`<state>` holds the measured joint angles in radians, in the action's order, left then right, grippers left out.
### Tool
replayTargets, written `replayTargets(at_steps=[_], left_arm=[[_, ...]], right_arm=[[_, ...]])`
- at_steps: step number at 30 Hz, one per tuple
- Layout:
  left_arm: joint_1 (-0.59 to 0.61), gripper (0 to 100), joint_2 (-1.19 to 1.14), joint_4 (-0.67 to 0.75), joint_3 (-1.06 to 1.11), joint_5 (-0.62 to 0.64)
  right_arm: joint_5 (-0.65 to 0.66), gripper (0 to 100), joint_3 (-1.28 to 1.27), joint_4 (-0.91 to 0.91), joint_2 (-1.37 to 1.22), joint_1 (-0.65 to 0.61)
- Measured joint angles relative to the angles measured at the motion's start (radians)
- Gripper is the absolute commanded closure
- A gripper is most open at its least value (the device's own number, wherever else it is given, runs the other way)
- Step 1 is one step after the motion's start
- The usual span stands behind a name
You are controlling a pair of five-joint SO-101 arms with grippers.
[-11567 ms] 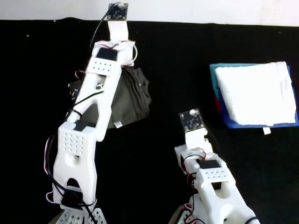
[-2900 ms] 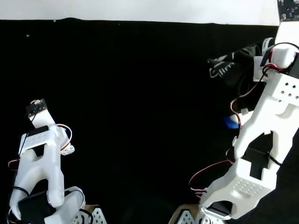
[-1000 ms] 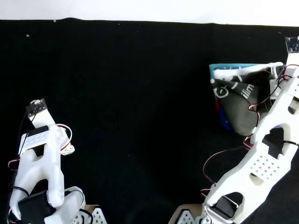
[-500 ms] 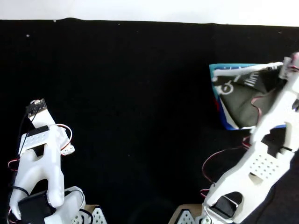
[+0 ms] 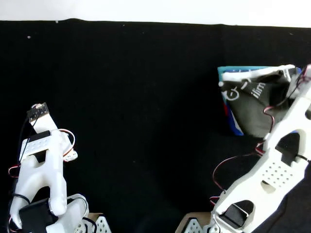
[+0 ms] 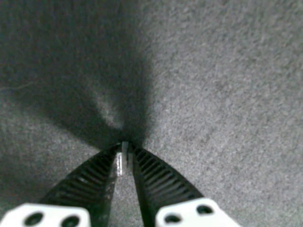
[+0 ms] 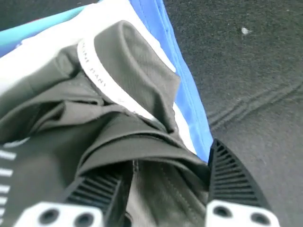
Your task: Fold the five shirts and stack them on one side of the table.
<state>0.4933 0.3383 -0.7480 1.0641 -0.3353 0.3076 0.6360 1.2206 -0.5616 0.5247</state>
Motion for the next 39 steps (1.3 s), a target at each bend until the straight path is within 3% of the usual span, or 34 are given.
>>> replayTargets(at_steps=[6, 13, 16, 22, 27, 31, 39], left_arm=[[0.000, 99, 0.000, 0.000, 0.000, 0.000], [0.000, 99, 0.000, 0.000, 0.000, 0.000], [0.000, 99, 0.000, 0.000, 0.000, 0.000], [0.000, 99, 0.000, 0.000, 0.000, 0.000], [0.000, 99, 0.000, 0.000, 0.000, 0.000], [0.000, 99, 0.000, 0.000, 0.000, 0.000], [0.000, 99, 0.000, 0.000, 0.000, 0.000]], right_arm=[[-0.029, 77.4, -0.071, -0.075, 0.000, 0.000], [-0.370, 77.4, -0.071, 0.094, 0.002, 0.003], [-0.427, 77.4, -0.029, 0.112, 0.000, 0.003], [-0.436, 77.4, 0.184, 0.127, 0.000, 0.003], [-0.361, 75.4, 0.316, 0.180, 0.000, 0.000], [-0.310, 67.6, 0.344, 0.224, 0.000, -0.011], [-0.327, 67.7, 0.307, 0.236, -0.101, -0.012]])
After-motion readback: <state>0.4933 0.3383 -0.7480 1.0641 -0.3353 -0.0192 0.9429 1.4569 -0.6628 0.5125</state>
